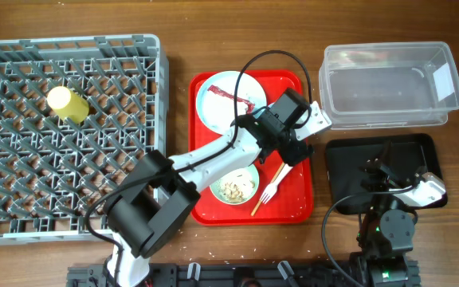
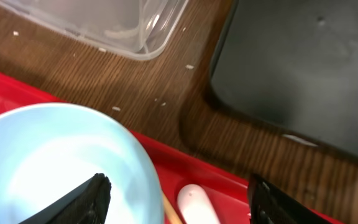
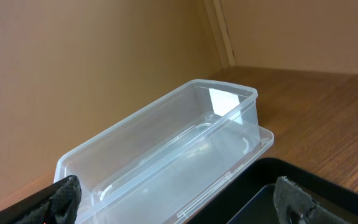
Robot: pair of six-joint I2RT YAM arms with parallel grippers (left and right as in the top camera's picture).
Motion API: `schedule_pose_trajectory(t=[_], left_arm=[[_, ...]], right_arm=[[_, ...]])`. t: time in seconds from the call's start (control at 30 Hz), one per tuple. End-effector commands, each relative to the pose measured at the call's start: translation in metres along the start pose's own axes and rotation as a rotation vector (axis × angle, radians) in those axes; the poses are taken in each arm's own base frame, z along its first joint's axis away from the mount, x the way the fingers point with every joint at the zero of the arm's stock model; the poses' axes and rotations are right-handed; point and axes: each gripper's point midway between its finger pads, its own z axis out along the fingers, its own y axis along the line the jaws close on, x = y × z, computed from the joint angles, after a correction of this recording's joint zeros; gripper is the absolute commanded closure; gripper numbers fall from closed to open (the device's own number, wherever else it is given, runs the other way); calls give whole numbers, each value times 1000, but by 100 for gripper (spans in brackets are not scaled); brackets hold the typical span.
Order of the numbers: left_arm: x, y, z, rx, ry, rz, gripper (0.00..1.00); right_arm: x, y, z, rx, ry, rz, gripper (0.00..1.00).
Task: Sort waste into correct bins and load items into the dishwasher rack
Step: 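Move the left gripper back and grasp the light-blue saucer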
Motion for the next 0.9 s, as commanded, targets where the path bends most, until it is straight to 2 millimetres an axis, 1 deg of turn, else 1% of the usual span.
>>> schedule_pose_trajectory(t=[0.0,0.07,0.2,0.3,0.47,0.57,0.63,0.67,0.7,0.77,0.8,0.87], left_arm=[[16,6,15,-13,43,19,29],[20,9,19,-21,53,14,32],[22,19,18,-81,64,16,49],[26,19,19,-79,79,13,51],[31,18,21,-75,97,9,53],[33,18,22,-74,100,8,61],[33,18,22,-74,101,8,63],[33,18,22,-74,101,8,66],[33,18,22,-74,101,8,71],[33,18,22,-73,101,8,76],[33,18,22,-73,101,8,77],[33,18,23,-74,100,8,84]], right_arm=[[-2,-3,0,19,-8,-18,0],[-2,-3,0,19,-8,-18,0],[-2,-3,0,19,-8,-17,0],[-2,-3,0,18,-8,-17,0],[-2,-3,0,19,-8,-17,0],[-2,-3,0,19,-8,-17,0],[-2,-3,0,19,-8,-18,0],[-2,-3,0,19,-8,-17,0],[-2,-3,0,19,-8,-17,0],[-2,-3,0,19,-8,-17,0],[-2,-3,0,19,-8,-17,0],[-2,-3,0,19,-8,-17,0]])
